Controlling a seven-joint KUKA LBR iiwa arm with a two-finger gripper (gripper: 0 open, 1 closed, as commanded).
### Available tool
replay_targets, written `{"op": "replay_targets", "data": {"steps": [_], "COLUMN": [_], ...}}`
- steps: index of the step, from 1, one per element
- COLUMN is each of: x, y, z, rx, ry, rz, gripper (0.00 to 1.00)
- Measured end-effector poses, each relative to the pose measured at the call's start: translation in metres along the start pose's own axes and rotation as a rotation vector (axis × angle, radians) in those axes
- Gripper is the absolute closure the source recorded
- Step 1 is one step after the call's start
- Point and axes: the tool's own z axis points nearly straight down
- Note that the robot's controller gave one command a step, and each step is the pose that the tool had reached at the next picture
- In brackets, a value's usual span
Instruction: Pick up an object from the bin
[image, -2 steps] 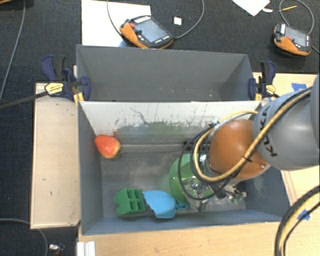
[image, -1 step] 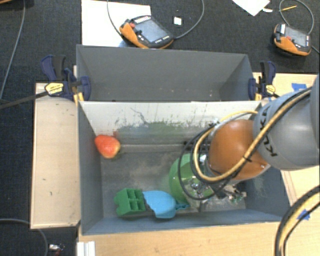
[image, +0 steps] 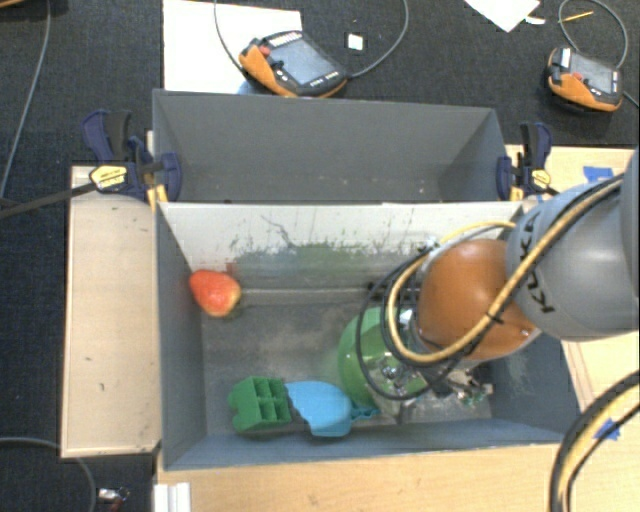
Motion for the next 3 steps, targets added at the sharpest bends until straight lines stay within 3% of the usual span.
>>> {"op": "replay_targets", "data": {"steps": [3], "x": [0.0000], "y": [0.0000], "z": [0.0000], "rx": [0.000], "ry": [0.000], "rz": [0.000], "gripper": [1.00]}}
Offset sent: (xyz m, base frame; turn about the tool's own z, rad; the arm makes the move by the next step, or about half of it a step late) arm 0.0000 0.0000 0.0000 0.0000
